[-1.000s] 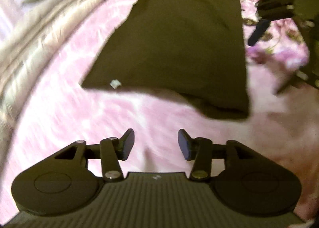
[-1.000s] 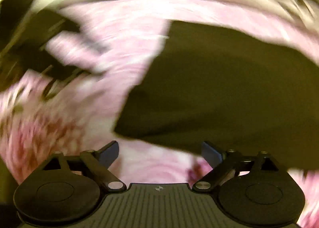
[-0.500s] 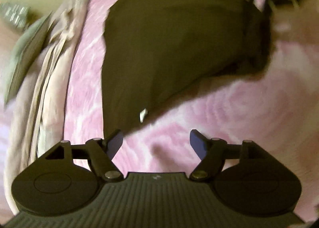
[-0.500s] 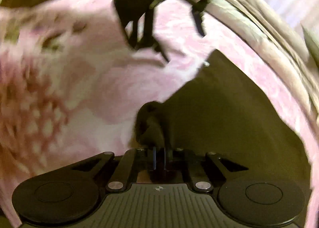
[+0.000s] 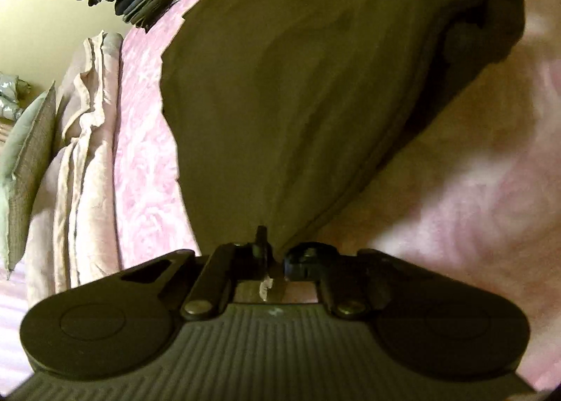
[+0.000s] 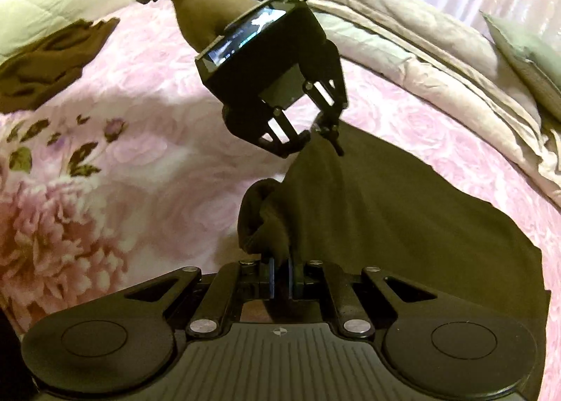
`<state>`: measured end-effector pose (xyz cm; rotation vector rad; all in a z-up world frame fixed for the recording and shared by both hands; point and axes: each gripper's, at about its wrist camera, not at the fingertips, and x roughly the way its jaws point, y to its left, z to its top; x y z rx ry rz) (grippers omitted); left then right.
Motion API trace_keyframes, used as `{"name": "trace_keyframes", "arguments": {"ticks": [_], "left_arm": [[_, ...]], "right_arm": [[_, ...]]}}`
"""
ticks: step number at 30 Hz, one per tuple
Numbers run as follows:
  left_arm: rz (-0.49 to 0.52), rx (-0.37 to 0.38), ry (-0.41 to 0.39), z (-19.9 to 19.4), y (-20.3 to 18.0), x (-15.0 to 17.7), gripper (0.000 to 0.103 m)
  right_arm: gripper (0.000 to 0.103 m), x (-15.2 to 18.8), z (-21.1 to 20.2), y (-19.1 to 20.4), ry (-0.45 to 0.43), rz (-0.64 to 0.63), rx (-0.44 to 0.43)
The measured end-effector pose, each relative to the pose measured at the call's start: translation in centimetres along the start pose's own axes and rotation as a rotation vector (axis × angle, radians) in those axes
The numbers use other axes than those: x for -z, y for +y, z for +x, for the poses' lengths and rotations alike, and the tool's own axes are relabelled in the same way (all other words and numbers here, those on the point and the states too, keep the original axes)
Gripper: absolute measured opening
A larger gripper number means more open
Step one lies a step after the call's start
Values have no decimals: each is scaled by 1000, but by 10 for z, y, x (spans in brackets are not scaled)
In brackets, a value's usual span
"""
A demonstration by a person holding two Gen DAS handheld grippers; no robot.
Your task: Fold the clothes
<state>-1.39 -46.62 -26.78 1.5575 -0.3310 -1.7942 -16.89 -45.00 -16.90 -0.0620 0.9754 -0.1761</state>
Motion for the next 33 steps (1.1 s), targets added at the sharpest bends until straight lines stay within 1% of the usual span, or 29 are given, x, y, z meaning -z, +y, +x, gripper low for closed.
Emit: {"name": "trace_keyframes", "arguments": {"ticks": [4,7,10,14,16,19,21,25,27,29,31,32,33], "left_arm": [[5,1,5,-15,27,-15,7],[24,3,16,-25,55,-36,7],[47,6,34,-28,88,-63,7],[106,31,60,-17,133,-115,6],[148,70,77,-3,155,-142,6],[203,133,86,25,184,-192,6],[234,172,81,52,200,-222,6],[244,242,93,115,215,-275,9],[235,276,87,150,215,-297,12],[209,304,89,185,216,-317,22],[142,328,120,210,221,-324,26],[110,323,129,215,224,-323,26],[69,313,132,215,230,-319,27]], "right_arm": [[5,-3,-22,-15,-31,83,-3],[5,0,-42,-42,-75,208,-28],[5,6,-65,-76,-127,319,-52],[5,23,-96,-129,-189,447,-60],[5,40,-109,-161,-209,532,-64],[5,72,-120,-209,-228,662,-55],[5,96,-125,-239,-240,740,-30],[5,144,-126,-289,-269,875,10],[5,170,-116,-305,-262,925,40],[5,199,-104,-319,-240,995,60],[6,227,-93,-329,-200,1075,78],[6,238,-90,-332,-184,1118,81],[21,249,-88,-334,-172,1163,81]]}}
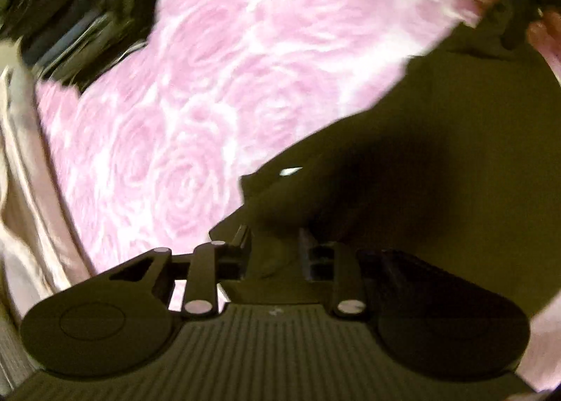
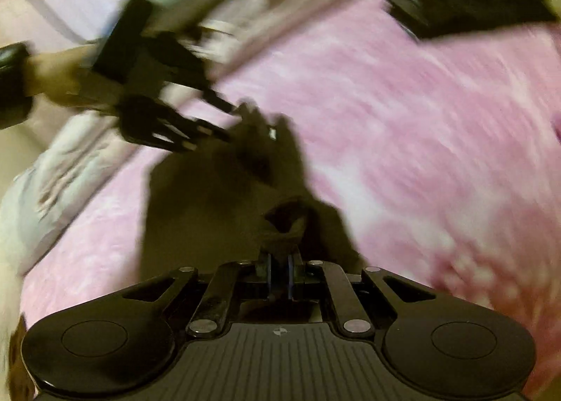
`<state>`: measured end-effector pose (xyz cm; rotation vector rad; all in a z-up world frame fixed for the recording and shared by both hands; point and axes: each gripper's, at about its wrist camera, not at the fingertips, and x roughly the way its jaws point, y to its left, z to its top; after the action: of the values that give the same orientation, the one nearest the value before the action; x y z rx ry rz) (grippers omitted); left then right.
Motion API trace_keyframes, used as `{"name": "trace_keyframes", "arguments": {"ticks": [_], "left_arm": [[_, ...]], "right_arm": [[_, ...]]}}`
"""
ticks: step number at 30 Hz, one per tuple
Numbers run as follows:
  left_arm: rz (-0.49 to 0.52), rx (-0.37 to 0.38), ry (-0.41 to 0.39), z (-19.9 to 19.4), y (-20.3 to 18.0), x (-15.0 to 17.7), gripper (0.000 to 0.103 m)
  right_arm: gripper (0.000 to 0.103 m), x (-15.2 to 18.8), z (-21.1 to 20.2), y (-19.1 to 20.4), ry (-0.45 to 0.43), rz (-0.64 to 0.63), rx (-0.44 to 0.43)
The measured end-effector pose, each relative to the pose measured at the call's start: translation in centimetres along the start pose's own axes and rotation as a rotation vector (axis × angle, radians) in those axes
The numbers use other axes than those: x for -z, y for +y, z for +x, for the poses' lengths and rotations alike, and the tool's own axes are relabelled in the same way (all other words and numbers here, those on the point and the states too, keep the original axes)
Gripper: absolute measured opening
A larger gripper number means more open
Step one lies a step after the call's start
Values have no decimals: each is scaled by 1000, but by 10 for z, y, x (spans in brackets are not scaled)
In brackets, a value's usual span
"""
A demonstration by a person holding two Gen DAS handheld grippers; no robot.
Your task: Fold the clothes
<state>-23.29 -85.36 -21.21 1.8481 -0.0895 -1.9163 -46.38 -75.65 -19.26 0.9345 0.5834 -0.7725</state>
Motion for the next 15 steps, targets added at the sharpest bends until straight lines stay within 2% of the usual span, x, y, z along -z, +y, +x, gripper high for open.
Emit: {"name": "trace_keyframes", "arguments": {"ticks": [1,2,3,8,12,15], "left_arm": [[-42,-6,-4,-2,5,5,31],[-88,-2,-8,-6,9,12,33],[-135,3,-11,-11,14,21,34],[-407,60,-1,-25,25,68,35],[-522,83,-28,-17,26,89,36],[-581,101,-67,-4,34,95,39]], "right_arm": [[34,3,-3,-7,-4,29,13],[59,6,-9,-12,-16,49,27],[62,8,-13,-15,-24,63,35],[62,7,-24,-14,-25,128,14],[62,2,-8,-1,-9,97,-6],[62,4,6,-3,13,132,11]]}}
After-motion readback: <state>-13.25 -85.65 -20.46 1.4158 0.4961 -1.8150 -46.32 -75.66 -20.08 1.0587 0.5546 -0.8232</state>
